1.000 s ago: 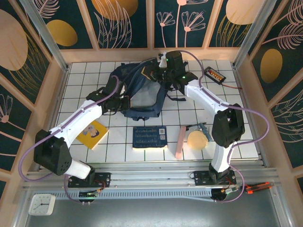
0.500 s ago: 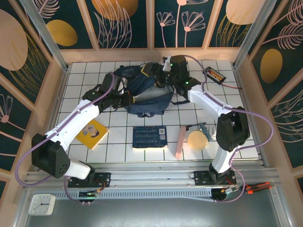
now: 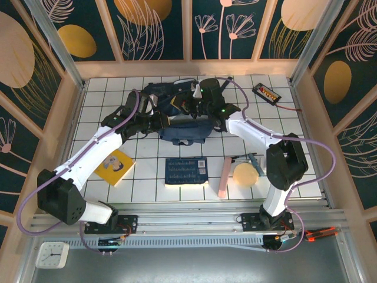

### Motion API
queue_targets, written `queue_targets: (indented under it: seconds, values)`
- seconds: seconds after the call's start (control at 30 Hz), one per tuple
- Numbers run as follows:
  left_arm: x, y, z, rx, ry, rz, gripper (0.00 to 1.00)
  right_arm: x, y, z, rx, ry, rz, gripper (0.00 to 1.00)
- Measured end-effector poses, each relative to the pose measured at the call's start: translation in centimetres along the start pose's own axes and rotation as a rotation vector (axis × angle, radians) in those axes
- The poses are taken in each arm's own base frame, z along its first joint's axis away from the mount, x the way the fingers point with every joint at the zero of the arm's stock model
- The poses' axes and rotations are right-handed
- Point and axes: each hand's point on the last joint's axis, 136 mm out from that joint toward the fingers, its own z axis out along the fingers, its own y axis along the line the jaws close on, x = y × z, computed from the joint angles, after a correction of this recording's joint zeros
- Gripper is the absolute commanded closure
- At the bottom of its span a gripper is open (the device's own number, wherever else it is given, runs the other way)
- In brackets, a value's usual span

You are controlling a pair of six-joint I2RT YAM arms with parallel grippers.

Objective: Pack the student bag

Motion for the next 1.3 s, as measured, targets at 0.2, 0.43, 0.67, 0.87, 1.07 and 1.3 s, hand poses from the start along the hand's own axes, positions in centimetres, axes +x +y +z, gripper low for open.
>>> queue_targets:
  seconds: [0.2, 0.43, 0.67, 0.87, 1.07, 1.3]
  values:
    - [0.1, -0.3, 0.0, 0.018, 0.008, 0.000, 0.70, 0.2, -0.3, 0.0, 0.010, 0.009, -0.007, 1.00]
    - [0.1, -0.2, 0.1, 0.013, 0.007, 0.010, 0.85, 0.2, -0.3, -0.1, 0.010, 0.013, -0.005, 1.00]
    - [0.2, -0.1, 0.5, 0.009, 0.018, 0.007, 1.00, 0.1, -0.2, -0.2, 0.012, 0.022, -0.001, 1.00]
    - [0.4, 0.1, 0.2, -0.009, 0.029, 0.047, 1.00, -0.1, -0.6, -0.4, 0.020, 0.025, -0.020, 1.00]
    - [-0.5, 1.3, -1.2, -0.113, 0.013, 0.166, 1.00, -0.3, -1.9, -0.8, 0.058, 0.035, -0.048, 1.00]
    - [-2.8, 8.5, -2.8, -0.384, -0.022, 0.143, 1.00, -2.0, -3.9, -2.4, 0.117, 0.028, -0.059, 1.00]
